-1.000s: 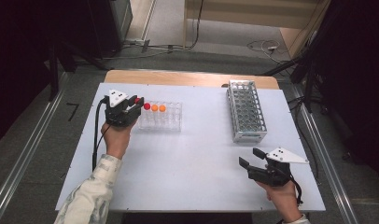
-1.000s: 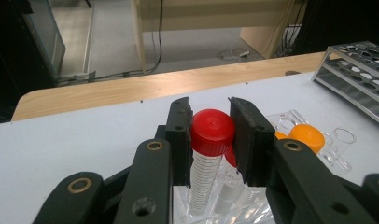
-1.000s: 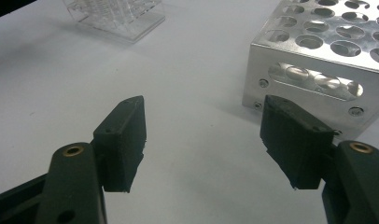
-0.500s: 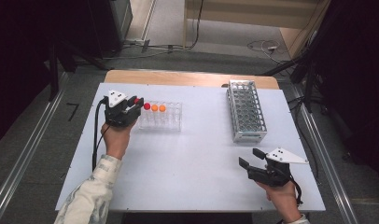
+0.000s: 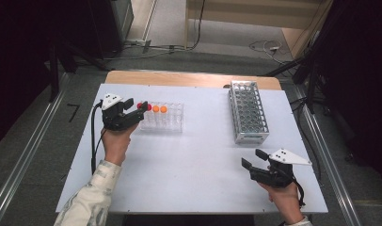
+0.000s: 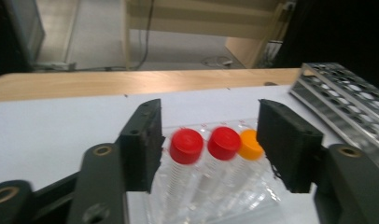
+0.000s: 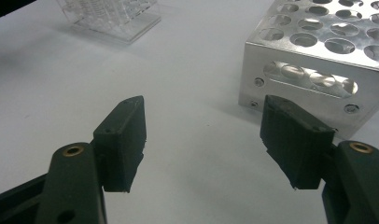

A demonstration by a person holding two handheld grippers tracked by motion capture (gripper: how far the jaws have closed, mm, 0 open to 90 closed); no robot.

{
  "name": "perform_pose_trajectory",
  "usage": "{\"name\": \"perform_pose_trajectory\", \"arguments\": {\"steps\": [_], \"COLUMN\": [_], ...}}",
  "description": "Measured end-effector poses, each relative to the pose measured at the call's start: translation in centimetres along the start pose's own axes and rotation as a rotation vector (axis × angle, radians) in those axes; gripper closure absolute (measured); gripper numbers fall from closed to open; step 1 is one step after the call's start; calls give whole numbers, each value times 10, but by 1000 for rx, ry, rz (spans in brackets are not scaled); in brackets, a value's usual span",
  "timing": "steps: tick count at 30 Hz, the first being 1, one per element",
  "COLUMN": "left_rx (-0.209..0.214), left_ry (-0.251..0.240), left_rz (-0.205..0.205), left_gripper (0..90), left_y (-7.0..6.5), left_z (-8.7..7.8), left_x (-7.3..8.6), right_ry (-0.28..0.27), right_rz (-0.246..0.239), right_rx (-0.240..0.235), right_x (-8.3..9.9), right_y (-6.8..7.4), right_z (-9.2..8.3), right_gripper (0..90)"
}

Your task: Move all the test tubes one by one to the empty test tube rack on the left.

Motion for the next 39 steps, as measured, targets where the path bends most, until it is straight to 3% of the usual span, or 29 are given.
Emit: {"name": "perform_pose_trajectory", "arguments": {"steps": [5, 19, 26, 29, 39], "left_rx": [4, 45, 23, -6, -19], "left_ry": [-8, 46, 55, 54, 62], "left_rz": [22, 54, 42, 62, 52], "left_gripper": [311, 263, 236, 223, 195], "left_y": [-9, -26, -24, -24, -23], "left_z": [-12, -28, -41, -51, -67], "left_x": [9, 41, 53, 57, 71], "right_ry": [6, -3, -8, -15, -43], "right_rz": [4, 21, 29, 33, 60], "right_rx": [5, 19, 26, 33, 53], "right_x": [1, 0, -1, -3, -6], "right_y": [-3, -10, -13, -16, -32], "right_z": [1, 1, -2, -4, -11], "right_gripper": [296, 294, 291, 289, 274]}}
Point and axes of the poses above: each handheld gripper's, and its own axes: z roughly forward along the jaws, x roughly out of its underside, y roughly to its left, the point moved 7 cm from there along z, roughly forward along the jaws, and after that the axes turned 12 degrees about z, right-handed, at the moved point
